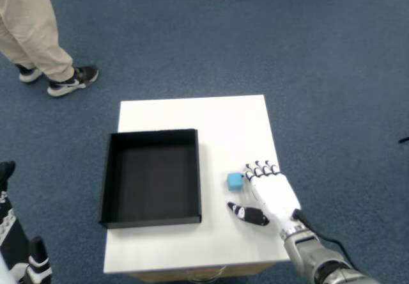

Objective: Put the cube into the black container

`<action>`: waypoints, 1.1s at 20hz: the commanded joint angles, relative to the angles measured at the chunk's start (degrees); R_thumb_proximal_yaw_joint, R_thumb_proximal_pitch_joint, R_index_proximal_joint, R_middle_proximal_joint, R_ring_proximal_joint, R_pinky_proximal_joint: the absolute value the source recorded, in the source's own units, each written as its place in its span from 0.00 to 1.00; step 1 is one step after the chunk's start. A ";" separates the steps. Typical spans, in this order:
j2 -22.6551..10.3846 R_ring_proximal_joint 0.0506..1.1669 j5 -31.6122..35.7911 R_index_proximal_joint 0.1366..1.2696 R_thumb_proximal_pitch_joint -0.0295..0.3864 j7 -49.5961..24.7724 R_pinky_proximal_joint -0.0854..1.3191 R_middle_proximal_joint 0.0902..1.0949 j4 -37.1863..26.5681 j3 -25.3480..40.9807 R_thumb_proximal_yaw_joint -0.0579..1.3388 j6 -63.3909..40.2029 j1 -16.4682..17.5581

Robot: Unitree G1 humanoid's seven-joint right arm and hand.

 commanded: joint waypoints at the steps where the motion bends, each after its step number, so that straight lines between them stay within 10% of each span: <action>1: -0.36 0.08 0.19 0.23 0.08 -3.55 0.04 0.10 -2.44 -0.28 0.42 -0.88 -1.66; 22: -0.19 0.06 -0.27 0.18 0.07 -4.45 0.03 0.08 -3.09 -0.08 0.39 -1.76 -2.74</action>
